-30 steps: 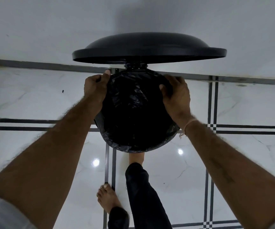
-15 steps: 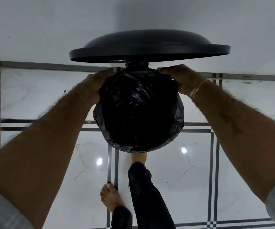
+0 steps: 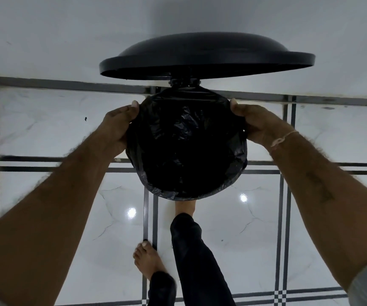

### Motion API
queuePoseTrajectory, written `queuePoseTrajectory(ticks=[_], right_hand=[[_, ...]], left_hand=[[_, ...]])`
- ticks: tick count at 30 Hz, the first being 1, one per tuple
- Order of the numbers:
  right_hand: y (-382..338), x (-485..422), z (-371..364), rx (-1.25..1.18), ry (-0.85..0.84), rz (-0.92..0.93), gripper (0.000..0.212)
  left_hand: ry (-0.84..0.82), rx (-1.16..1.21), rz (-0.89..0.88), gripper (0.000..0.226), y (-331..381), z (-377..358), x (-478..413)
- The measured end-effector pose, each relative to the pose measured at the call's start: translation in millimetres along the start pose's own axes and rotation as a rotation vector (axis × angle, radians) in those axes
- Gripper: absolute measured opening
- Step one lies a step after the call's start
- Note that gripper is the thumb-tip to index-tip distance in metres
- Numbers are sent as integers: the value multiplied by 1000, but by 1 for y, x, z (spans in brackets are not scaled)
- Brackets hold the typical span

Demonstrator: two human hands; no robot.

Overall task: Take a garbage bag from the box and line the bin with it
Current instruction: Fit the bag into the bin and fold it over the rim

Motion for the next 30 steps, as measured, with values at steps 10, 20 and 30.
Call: queuePoseTrajectory(ticks=[10,20,30], right_hand=[[28,35,19,55,201,154,33],[59,29,-3,-355,48,-142,46],[64,35,-7,-354,-18,-28,55]], left_hand=[[91,-136,-97,24,-18,20,20],[172,78,33,37,-46,16,28],[136,70,67,32,-54,15,34]])
Point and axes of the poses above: each hand's wrist, its own x-axis away from the middle knuckle, its own z-axis out of the back of the hand, y = z × x, the point moved 8 cm from there along -x, towards the middle knuckle, and after that the axes turned 1 degree about -z, right-handed, at the moved point
